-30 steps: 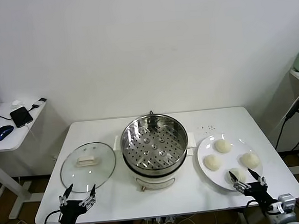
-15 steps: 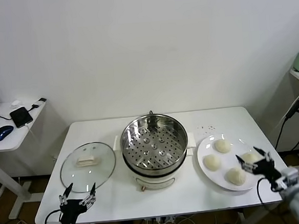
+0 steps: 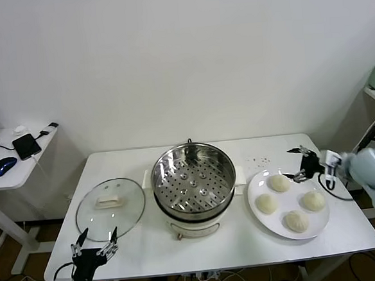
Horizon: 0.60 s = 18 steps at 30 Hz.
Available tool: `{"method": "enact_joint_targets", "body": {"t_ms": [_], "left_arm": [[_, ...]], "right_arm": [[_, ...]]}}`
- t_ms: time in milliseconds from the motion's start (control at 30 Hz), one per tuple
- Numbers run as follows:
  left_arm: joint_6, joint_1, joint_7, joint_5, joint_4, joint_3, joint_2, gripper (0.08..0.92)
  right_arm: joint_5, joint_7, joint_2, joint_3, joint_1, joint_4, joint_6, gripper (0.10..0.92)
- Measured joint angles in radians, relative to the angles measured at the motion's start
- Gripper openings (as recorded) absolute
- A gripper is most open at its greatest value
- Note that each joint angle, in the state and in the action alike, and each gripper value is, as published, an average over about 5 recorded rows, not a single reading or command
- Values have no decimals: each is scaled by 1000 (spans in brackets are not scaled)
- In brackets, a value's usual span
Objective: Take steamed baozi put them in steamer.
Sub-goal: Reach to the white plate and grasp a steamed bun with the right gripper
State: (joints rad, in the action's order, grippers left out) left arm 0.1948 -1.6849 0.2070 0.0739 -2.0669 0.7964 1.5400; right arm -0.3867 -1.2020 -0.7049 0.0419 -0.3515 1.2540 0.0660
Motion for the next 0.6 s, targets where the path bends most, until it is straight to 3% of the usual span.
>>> {"method": "enact_joint_targets", "body": {"t_ms": [267, 600], "left_arm": [[2, -10, 2, 2, -2, 11, 6, 823], [2, -25, 3, 1, -7, 25, 9, 823]], "right_arm": [[-118, -117, -80, 80, 106, -154, -51, 823], [-177, -129, -172, 90, 121, -267, -105, 823]]}}
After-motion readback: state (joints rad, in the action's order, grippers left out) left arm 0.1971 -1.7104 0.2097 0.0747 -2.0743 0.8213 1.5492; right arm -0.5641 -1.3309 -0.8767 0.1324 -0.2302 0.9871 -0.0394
